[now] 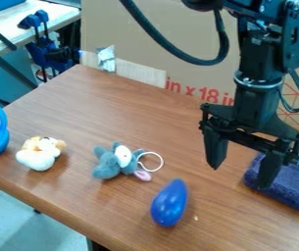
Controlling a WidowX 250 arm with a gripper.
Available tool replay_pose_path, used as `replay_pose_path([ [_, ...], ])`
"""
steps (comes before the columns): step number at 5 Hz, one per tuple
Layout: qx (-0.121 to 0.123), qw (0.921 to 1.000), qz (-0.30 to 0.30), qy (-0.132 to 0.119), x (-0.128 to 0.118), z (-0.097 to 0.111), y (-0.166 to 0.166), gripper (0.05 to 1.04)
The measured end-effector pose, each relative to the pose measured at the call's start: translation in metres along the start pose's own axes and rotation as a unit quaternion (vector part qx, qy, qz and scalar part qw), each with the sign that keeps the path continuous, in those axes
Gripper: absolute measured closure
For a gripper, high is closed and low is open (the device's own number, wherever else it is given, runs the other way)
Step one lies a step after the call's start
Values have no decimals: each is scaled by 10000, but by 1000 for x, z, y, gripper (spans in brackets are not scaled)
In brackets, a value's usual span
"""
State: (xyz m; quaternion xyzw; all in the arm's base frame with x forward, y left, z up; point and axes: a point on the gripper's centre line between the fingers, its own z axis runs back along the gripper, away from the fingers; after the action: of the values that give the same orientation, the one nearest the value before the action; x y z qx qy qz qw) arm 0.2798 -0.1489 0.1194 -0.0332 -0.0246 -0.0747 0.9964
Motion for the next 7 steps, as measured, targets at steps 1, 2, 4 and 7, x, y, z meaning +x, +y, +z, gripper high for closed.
replay_pose_path([
  [1, 53, 9999, 23, 160, -3, -10, 1, 83],
  [2, -21, 9991, 428, -59, 17, -20, -3, 83],
  [4, -28, 9989, 417, -206, 58, -21, -24, 83],
  [7, -12, 9987, 73, 501, 96, -74, -41, 83],
])
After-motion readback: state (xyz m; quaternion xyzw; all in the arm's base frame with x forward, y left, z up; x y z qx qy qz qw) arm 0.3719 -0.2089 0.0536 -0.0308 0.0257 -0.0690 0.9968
